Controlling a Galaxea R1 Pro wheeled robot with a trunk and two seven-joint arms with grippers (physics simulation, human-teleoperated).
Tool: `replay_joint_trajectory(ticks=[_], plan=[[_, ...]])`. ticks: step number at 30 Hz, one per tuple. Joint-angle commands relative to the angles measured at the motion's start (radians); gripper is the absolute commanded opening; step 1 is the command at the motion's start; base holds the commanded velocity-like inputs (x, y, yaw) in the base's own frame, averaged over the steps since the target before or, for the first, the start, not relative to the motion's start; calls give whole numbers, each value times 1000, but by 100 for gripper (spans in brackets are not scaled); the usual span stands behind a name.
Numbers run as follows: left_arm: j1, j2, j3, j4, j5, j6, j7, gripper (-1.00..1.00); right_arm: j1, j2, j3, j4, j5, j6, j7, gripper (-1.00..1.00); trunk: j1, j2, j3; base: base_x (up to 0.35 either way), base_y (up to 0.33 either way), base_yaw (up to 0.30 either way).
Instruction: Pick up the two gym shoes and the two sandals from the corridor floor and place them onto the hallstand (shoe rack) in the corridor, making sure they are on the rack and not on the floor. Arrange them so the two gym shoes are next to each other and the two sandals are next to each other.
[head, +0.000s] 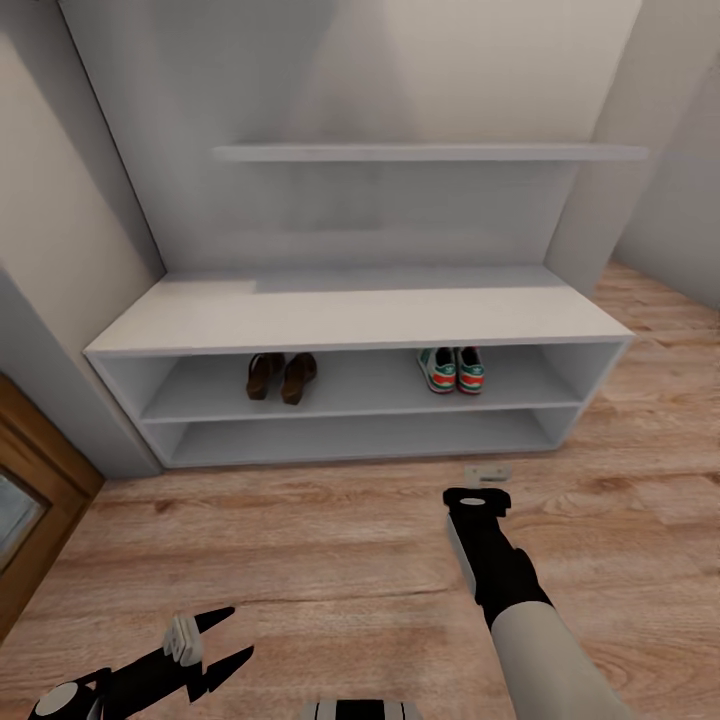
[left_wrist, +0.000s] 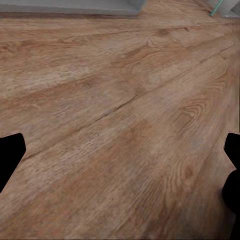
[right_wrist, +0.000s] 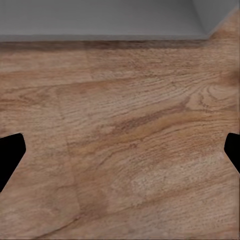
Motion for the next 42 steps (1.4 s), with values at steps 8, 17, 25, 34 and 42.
replay_joint_trajectory(ticks=[8, 17, 25, 34, 42], plan=[[-1, 0, 3, -1, -5, -10, -1, 100, 0, 1, -2, 0, 8, 6, 2, 100, -1, 0, -1, -102, 0, 0], [-1, 0, 3, -2, -6, -10, -1, 100, 0, 1, -2, 3, 9, -25, 2, 100, -1, 0, 3, -6, 0, 0], [-1, 0, 3, -2, -7, -7, -1, 100, 0, 1, -2, 42, 9, -29, 3, 100, -5, 2, 34, 0, 0, 0], [-1, 1, 4, -2, -8, -5, -1, 100, 0, 1, -2, 195, 9, -161, 5, 100, -9, 4, 69, 0, 0, 0], [-1, 2, 5, 2, -9, -4, 2, 100, 0, 1, 0, 388, 15, -321, 6, 100, -12, 6, 100, 0, 0, 0]])
